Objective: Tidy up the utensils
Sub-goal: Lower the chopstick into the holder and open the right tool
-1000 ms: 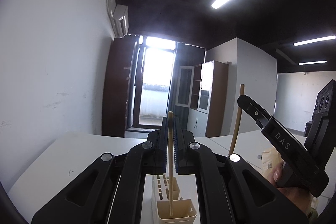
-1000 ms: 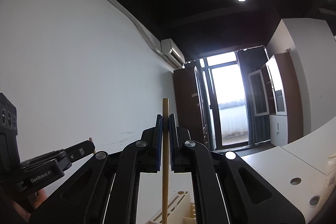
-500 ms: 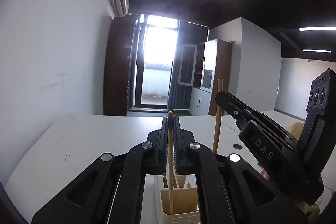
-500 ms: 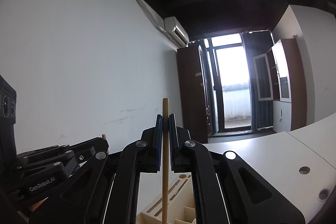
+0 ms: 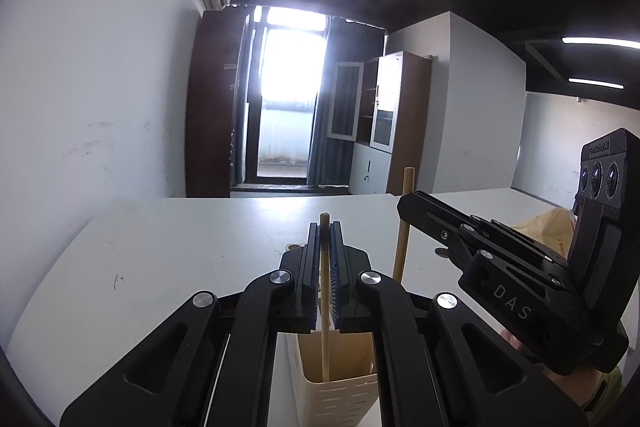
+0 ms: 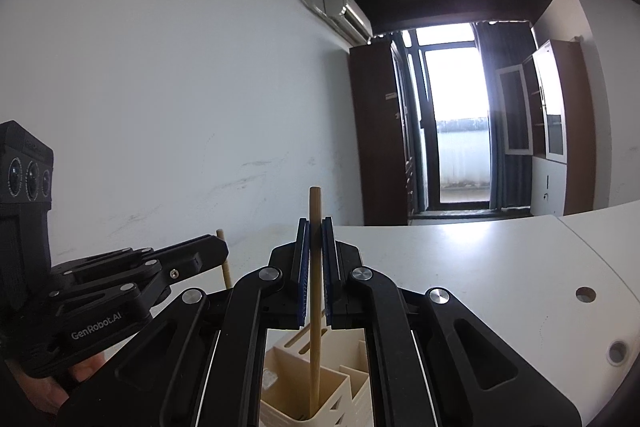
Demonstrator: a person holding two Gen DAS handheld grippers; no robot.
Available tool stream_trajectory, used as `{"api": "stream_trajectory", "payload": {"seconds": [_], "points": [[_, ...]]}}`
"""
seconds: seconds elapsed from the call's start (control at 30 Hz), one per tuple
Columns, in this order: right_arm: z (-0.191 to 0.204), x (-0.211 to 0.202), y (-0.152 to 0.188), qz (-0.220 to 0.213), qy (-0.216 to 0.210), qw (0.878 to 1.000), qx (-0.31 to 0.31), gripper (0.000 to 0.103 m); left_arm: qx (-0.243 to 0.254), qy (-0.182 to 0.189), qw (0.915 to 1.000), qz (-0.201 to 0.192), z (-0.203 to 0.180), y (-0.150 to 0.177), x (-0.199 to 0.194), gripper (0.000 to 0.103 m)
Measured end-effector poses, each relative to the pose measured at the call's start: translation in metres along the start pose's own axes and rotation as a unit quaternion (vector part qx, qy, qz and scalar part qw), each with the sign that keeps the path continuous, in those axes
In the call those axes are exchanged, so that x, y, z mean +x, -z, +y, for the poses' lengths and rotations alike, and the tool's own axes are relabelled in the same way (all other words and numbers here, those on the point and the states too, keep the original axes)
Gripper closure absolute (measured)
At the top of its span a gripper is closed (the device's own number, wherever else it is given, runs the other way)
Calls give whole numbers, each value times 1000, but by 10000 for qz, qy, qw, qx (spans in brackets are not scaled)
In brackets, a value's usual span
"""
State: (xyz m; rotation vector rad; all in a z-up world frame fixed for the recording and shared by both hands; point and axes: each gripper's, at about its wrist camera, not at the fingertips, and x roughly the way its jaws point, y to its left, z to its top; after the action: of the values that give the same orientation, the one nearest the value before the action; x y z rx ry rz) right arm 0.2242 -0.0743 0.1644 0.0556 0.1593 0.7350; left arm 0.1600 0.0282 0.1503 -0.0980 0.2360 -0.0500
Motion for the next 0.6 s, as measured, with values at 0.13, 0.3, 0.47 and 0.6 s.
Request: {"api": "stream_trajectory", "payload": {"seconds": [0.13,0.3,0.47,0.6], "points": [[3,3,5,260,-57,9996,15,96,-16,31,10000,77,4,-2,1,99],[9,1,12,372,-40,9993,-33,96,-19,70,9999,143,2,-2,0,99],[10,-7,13,399,-35,9992,33,96,-12,110,9997,221,3,-1,4,97],[7,-9,12,417,-21,9991,125,95,-47,70,9997,219,4,1,3,93]]}}
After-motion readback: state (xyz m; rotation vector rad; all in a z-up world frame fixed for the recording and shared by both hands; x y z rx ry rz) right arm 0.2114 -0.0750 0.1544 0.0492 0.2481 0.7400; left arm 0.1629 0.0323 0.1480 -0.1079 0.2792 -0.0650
